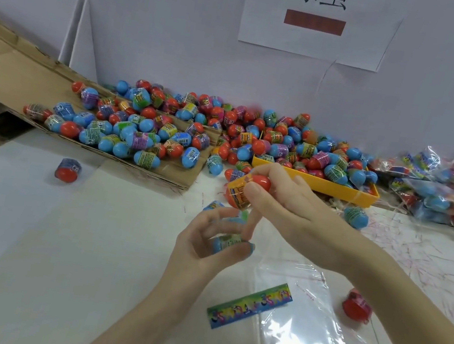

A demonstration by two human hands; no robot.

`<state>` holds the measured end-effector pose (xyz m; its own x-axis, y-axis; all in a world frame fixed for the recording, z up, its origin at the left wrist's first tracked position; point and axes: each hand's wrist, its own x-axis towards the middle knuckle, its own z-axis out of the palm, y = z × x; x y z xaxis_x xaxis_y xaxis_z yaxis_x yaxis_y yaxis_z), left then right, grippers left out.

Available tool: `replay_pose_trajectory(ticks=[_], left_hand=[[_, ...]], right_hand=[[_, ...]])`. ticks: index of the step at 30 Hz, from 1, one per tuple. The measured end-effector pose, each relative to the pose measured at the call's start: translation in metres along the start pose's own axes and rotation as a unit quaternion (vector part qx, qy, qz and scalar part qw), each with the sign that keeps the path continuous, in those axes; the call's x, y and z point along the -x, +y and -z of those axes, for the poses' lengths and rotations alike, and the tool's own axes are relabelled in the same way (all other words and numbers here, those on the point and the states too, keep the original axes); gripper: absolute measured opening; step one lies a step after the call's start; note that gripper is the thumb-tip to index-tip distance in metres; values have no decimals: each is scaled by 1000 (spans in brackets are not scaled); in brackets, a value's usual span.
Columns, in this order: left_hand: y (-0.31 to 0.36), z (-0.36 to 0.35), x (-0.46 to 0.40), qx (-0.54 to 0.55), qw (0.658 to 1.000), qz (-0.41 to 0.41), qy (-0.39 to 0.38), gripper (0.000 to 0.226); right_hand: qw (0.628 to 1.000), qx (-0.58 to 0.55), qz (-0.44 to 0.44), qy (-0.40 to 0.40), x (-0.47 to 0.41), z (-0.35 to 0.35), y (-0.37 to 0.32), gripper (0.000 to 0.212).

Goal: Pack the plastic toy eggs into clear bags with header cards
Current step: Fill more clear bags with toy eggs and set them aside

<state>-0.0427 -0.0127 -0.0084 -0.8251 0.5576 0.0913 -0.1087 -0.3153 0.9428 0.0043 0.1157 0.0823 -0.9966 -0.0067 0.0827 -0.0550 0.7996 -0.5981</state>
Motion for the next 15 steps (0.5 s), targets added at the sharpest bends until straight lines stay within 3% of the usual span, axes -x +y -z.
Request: replay_pose_trajectory(ticks=[9,13,15], left_hand=[[3,-1,3,-19,997,26,-71,47],[2,4,1,-20,997,41,-56,40],[2,5,0,-40,997,43,-50,28]], right_hand=[[990,-121,-55,-57,4,-3,12,39],[985,-165,-11,38,4,1,11,28],[994,-70,14,83,5,7,15,28]])
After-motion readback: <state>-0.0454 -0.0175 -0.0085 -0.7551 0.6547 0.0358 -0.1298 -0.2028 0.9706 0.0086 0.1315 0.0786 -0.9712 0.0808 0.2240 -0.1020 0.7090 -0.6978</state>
